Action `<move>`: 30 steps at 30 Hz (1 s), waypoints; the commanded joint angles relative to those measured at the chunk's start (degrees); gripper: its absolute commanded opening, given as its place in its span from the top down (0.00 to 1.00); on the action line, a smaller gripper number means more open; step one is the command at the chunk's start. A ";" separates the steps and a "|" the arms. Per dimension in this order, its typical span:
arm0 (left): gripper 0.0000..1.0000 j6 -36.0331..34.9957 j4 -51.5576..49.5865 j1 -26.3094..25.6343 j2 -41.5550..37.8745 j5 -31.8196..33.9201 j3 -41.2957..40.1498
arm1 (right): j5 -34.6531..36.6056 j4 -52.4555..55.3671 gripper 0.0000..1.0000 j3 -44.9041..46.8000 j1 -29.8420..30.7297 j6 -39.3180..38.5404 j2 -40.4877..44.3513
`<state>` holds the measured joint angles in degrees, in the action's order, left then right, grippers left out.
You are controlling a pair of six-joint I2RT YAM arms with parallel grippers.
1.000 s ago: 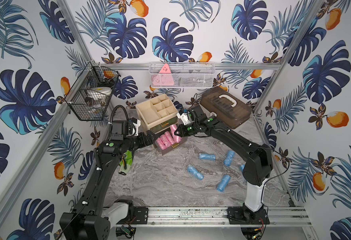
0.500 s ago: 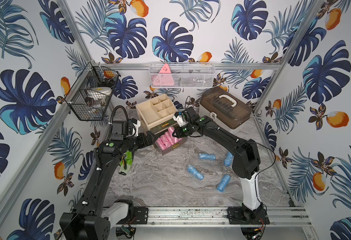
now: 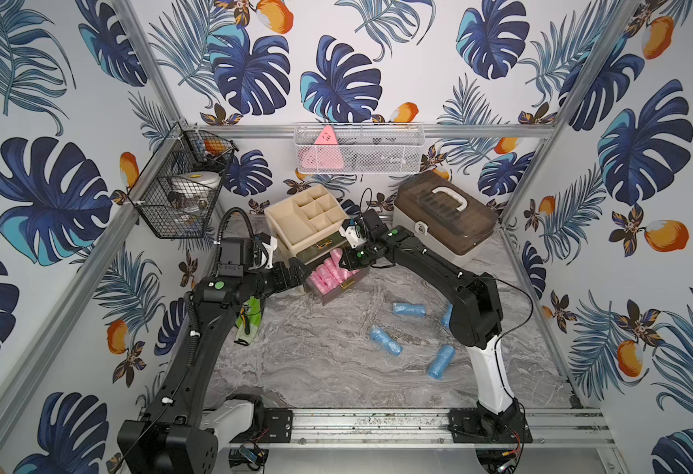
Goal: Sort the rolls of trash bags by color and place them into the drawer
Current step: Place the roll of trash bags in the drawer.
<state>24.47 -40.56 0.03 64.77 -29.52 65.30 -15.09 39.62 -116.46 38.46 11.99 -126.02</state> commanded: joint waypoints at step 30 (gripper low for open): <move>0.01 -0.97 -2.39 0.23 0.53 1.49 3.72 | 4.68 -1.73 0.76 1.14 1.50 5.21 -0.83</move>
<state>24.40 -42.02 0.05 65.19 -28.53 68.23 -9.52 37.82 -114.48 39.75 15.86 -125.78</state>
